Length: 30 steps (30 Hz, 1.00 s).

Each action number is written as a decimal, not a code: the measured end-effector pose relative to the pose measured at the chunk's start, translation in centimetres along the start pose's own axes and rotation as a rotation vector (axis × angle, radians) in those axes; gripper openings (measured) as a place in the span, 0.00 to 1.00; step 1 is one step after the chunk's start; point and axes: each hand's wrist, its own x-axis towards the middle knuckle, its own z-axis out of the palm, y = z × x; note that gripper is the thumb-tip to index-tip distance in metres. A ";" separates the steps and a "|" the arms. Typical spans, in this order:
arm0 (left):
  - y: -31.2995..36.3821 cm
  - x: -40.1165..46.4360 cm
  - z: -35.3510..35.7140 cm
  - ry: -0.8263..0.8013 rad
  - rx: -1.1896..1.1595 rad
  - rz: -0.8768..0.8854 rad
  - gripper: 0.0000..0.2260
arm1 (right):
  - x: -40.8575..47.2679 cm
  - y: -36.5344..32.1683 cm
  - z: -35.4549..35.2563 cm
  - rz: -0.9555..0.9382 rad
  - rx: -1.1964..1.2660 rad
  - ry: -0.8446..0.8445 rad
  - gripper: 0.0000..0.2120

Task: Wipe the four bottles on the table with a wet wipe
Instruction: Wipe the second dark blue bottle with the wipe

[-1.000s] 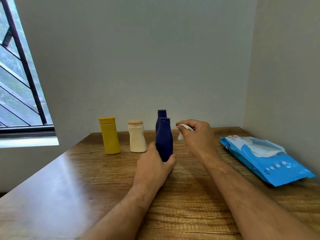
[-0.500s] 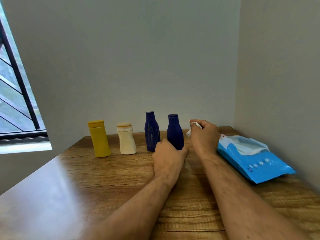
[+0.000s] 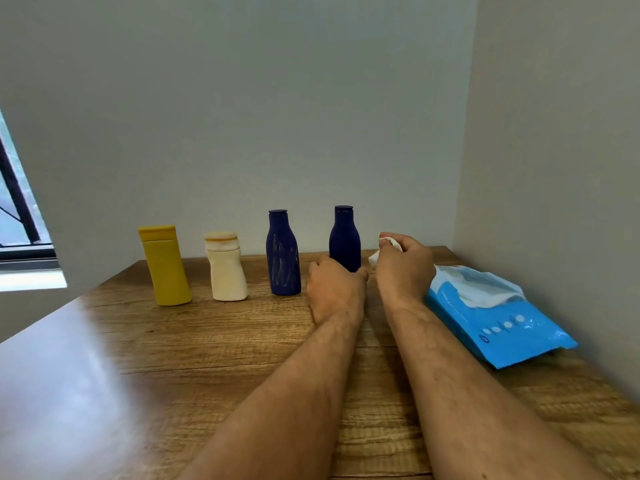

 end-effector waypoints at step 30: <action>-1.4 -1.8 -1.3 -0.080 0.071 0.030 0.28 | -0.7 -0.5 0.0 -0.068 -0.054 0.030 0.10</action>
